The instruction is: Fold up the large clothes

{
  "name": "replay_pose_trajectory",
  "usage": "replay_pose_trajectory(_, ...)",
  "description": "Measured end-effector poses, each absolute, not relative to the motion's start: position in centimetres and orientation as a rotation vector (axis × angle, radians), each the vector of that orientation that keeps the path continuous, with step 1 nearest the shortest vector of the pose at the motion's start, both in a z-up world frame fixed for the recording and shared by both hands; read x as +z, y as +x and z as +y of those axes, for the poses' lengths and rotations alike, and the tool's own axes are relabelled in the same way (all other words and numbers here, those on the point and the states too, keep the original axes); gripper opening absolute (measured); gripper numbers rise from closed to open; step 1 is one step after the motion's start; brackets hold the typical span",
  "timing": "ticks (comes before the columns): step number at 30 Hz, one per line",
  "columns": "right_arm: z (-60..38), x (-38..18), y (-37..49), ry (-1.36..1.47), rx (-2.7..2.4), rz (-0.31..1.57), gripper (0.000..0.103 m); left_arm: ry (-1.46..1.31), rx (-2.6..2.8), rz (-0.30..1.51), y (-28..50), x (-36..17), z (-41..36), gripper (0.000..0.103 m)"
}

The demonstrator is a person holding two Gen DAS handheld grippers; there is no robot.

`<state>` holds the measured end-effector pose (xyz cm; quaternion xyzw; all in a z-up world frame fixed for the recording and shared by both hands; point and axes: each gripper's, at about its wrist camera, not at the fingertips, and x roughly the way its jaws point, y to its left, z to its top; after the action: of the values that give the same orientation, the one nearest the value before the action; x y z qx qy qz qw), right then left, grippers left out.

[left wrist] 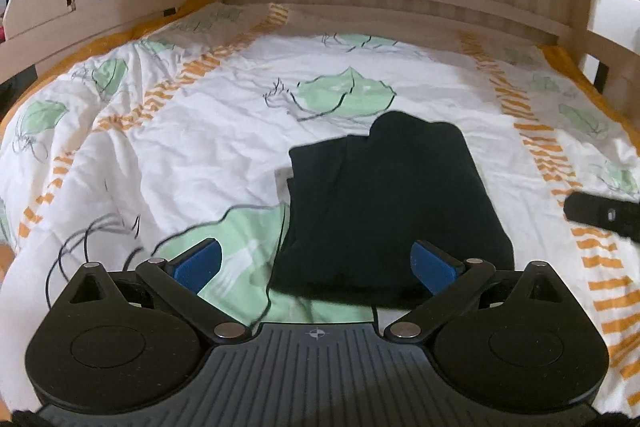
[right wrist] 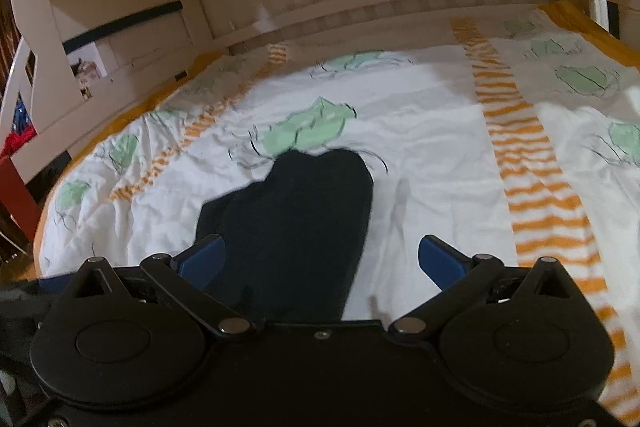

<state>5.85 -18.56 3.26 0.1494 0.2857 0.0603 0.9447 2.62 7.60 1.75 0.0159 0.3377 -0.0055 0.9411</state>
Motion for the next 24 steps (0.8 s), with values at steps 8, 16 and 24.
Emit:
replay_pose_trajectory(8,-18.2,1.7,2.8,0.288,0.076,0.634,0.102,0.039,0.008,0.751,1.2,0.9,7.1,0.102)
replay_pose_trajectory(16,-17.5,1.7,0.7,0.251,0.075,0.656,0.102,0.053,0.005,0.777,-0.4,0.4,6.8,0.102)
replay_pose_trajectory(24,-16.6,1.4,0.1,0.232,0.087,0.686,0.102,0.039,-0.002,0.79,-1.3,0.0,6.9,0.102)
